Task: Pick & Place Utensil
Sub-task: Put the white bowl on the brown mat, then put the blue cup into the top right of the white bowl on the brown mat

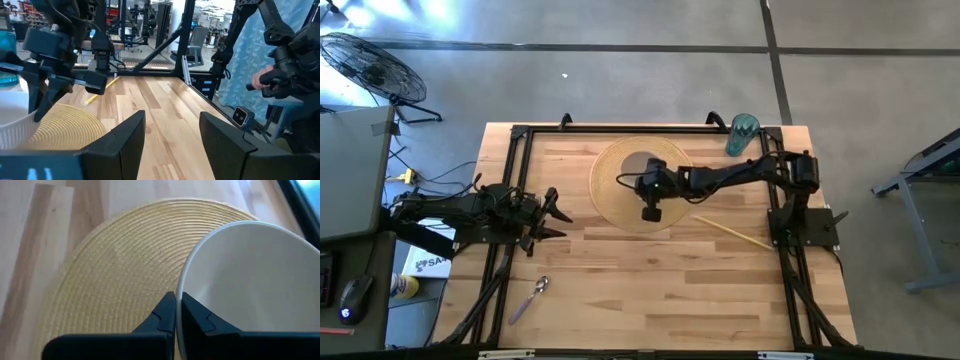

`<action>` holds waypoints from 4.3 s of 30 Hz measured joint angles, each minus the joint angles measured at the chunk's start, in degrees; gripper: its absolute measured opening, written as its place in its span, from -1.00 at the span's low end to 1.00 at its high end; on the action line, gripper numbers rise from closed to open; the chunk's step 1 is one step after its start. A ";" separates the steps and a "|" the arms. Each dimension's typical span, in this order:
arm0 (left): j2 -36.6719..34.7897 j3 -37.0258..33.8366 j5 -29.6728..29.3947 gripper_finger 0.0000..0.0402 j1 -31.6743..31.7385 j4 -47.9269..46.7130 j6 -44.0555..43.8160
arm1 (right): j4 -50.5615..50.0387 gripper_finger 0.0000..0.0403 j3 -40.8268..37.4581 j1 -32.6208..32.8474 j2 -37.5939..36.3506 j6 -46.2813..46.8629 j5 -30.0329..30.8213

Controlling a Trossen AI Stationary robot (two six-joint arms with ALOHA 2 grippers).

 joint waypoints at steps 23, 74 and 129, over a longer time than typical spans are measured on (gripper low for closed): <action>0.00 0.00 0.00 -0.07 -0.02 0.00 0.02 | -0.72 -0.87 0.00 -0.72 0.17 -2.59 0.73; 0.00 0.00 0.08 -0.07 -0.01 0.02 0.00 | -3.00 -0.06 5.91 0.02 0.07 7.06 0.04; 0.00 0.00 -0.16 -0.07 0.00 0.02 0.00 | -64.03 0.98 -17.53 31.44 -31.88 88.49 37.49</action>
